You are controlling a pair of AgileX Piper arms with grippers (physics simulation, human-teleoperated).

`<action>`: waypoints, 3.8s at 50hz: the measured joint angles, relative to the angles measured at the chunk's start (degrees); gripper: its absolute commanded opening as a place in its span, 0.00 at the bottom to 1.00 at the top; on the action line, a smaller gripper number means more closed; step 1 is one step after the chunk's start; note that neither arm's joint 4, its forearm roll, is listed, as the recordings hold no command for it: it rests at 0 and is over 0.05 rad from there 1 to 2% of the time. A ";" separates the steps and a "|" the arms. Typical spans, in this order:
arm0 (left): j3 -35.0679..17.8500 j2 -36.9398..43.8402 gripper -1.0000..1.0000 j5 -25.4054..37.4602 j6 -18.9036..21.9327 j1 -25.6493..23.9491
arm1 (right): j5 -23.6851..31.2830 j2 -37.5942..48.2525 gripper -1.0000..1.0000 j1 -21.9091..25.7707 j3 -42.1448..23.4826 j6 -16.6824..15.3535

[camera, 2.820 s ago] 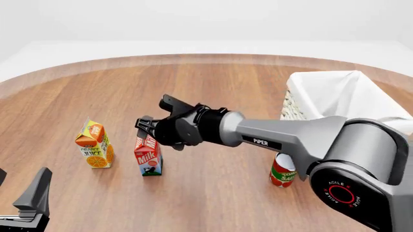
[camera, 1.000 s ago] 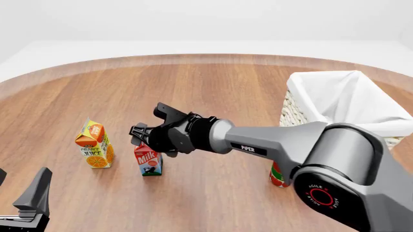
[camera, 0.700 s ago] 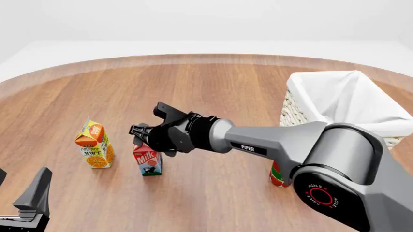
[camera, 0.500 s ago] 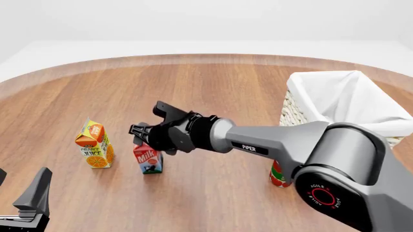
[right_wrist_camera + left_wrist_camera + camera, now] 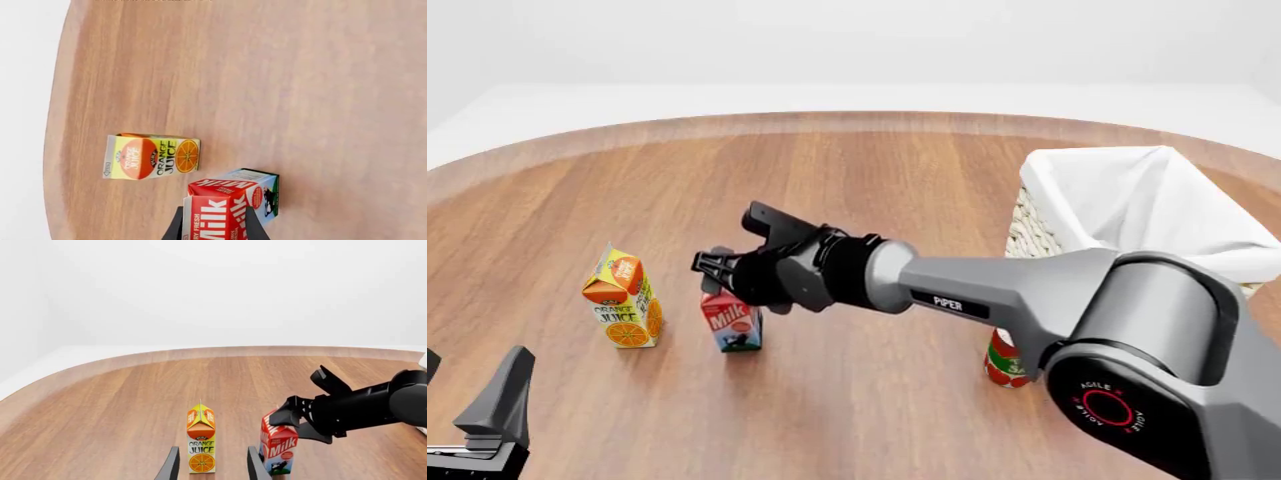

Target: Pick the milk and place it in the basket.

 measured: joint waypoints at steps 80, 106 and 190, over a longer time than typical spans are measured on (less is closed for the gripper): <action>0.00 0.00 1.00 0.00 0.00 0.00 | 4.04 -19.51 0.00 -10.02 5.66 -10.27; 0.00 0.00 1.00 0.00 0.00 0.00 | 3.97 -28.93 0.00 -16.36 11.90 -12.89; 0.00 0.00 1.00 0.00 0.00 0.00 | 5.52 -51.04 0.00 -37.55 24.05 -15.21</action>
